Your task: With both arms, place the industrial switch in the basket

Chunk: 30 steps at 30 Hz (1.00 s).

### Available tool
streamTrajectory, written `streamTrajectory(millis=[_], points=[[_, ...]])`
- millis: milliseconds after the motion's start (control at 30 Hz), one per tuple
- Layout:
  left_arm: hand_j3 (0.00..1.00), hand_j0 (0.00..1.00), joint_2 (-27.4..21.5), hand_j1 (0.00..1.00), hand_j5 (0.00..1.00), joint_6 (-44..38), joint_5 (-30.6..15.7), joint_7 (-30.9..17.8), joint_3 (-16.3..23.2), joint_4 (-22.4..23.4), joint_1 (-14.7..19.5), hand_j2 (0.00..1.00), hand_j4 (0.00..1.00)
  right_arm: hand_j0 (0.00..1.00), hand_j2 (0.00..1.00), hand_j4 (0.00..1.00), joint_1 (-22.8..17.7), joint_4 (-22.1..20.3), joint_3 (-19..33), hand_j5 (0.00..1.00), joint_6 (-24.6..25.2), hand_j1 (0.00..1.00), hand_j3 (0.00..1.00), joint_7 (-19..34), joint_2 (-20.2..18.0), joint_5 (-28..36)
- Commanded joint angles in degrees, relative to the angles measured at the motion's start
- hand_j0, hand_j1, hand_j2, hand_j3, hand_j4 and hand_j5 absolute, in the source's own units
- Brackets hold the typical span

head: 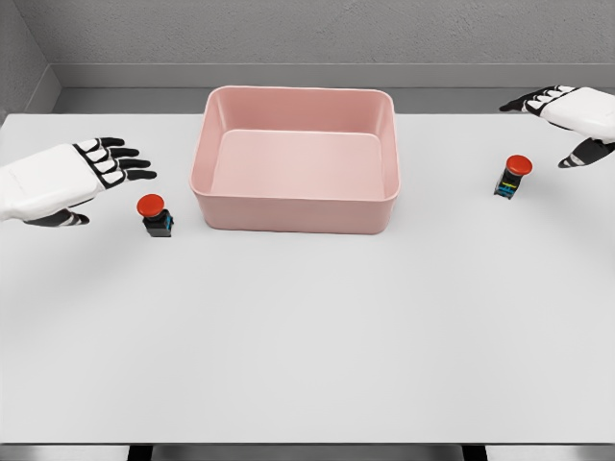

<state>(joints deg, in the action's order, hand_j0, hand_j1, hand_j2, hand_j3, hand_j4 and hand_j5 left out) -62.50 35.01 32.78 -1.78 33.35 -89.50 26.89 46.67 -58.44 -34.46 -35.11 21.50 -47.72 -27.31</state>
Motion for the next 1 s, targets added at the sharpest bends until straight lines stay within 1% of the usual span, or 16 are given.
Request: streamTrajectory(millis=[0, 133, 200, 233, 267, 300, 333, 400, 433, 500, 567, 667, 767, 867, 900, 967], points=[[1.00, 1.00, -0.2, 1.00, 1.00, 0.0, -0.3, 0.0, 0.0, -0.1, 0.0, 1.00, 1.00, 1.00, 1.00, 1.00, 0.0, 0.0, 0.0, 1.00, 0.1, 1.00, 1.00, -0.3, -0.1, 0.3], [1.00, 1.00, 0.3, 1.00, 1.00, 0.0, 0.0, -0.1, 0.0, 0.1, 0.4, 1.00, 1.00, 1.00, 1.00, 1.00, 0.0, 0.6, -0.3, 1.00, 0.1, 1.00, 1.00, -0.6, -0.9, 0.5], [1.00, 1.00, 0.7, 1.00, 1.00, 0.0, 1.7, -0.1, 0.0, 0.2, 0.9, 1.00, 1.00, 1.00, 1.00, 1.00, 0.1, 0.6, -1.1, 1.00, 0.1, 1.00, 1.00, -0.6, -1.4, 0.5], [1.00, 1.00, 2.0, 1.00, 1.00, 0.0, 2.3, -0.1, 0.0, 0.2, 1.1, 1.00, 1.00, 1.00, 1.00, 1.00, 0.2, 0.5, -2.1, 1.00, 0.1, 1.00, 1.00, -0.6, -1.4, 0.5], [1.00, 1.00, 3.4, 1.00, 1.00, 0.0, 4.4, -0.6, 0.0, 0.2, 1.3, 1.00, 1.00, 1.00, 1.00, 1.00, 0.3, 0.6, -3.2, 1.00, 0.1, 1.00, 1.00, -0.6, -1.4, 0.5], [0.97, 0.97, 4.8, 0.97, 0.97, 0.0, 5.7, -1.2, 0.0, 1.0, 1.4, 0.97, 0.97, 1.00, 1.00, 1.00, 0.4, 0.4, -4.7, 1.00, 0.1, 1.00, 1.00, -0.6, -1.4, 0.5], [0.94, 0.94, 5.0, 0.94, 0.94, 0.0, 6.3, -1.3, 0.0, 1.4, 1.4, 0.94, 0.94, 1.00, 1.00, 1.00, 0.7, 0.4, -5.9, 1.00, 0.1, 1.00, 1.00, -0.6, -1.5, 0.5], [0.95, 0.95, 6.6, 0.95, 0.95, 0.0, 7.6, -1.3, 0.0, 2.0, 1.8, 0.95, 0.95, 1.00, 1.00, 1.00, 1.4, 0.3, -7.3, 1.00, 0.1, 1.00, 1.00, -0.5, -1.4, 0.5], [0.95, 0.95, 7.3, 0.95, 0.95, 0.0, 9.0, -1.3, 0.5, 3.1, 2.5, 0.95, 0.95, 1.00, 1.00, 1.00, 1.6, 0.3, -7.4, 1.00, 0.1, 1.00, 1.00, -0.4, -1.4, 0.5], [0.95, 0.95, 9.0, 0.95, 0.95, 0.0, 9.5, -1.3, 3.6, 7.1, 4.9, 0.95, 0.95, 1.00, 1.00, 1.00, 1.7, -0.4, -7.9, 1.00, 0.1, 1.00, 1.00, -0.3, -1.4, 0.4], [0.95, 0.95, 8.9, 0.95, 0.95, 0.0, 9.4, -2.3, 3.7, 7.9, 5.3, 0.95, 0.95, 1.00, 1.00, 1.00, 1.8, -1.4, -8.3, 1.00, 0.1, 1.00, 1.00, -0.2, -1.4, 0.4], [0.95, 0.95, 9.0, 0.95, 0.95, 0.0, 9.7, -3.7, 4.8, 8.0, 5.4, 0.95, 0.95, 1.00, 1.00, 1.00, 2.1, -1.7, -8.6, 1.00, 0.1, 1.00, 1.00, -0.1, -1.1, 0.4], [0.95, 0.95, 9.0, 0.95, 0.95, 0.0, 10.6, -4.2, 4.8, 8.1, 6.1, 0.95, 0.95, 1.00, 1.00, 1.00, 2.5, -1.7, -9.4, 1.00, 0.1, 1.00, 1.00, -0.1, -0.5, 0.4], [0.91, 0.91, 9.1, 0.91, 0.91, 0.0, 11.3, -4.2, 4.8, 8.5, 6.2, 0.91, 0.91, 1.00, 1.00, 1.00, 2.6, -1.6, -10.1, 1.00, 0.1, 1.00, 1.00, -0.1, -0.4, 0.4], [0.88, 0.88, 9.8, 0.88, 0.88, 0.0, 11.7, -4.3, 4.8, 8.6, 6.2, 0.88, 0.88, 1.00, 1.00, 1.00, 2.7, -1.4, -10.4, 1.00, 0.1, 1.00, 1.00, -0.1, 0.0, 0.3], [0.88, 0.88, 11.0, 0.88, 0.88, 0.0, 12.0, -4.5, 4.8, 9.7, 6.2, 0.88, 0.88, 1.00, 1.00, 1.00, 3.0, -0.6, -10.6, 1.00, 0.1, 1.00, 1.00, 0.0, 0.4, 0.1]])
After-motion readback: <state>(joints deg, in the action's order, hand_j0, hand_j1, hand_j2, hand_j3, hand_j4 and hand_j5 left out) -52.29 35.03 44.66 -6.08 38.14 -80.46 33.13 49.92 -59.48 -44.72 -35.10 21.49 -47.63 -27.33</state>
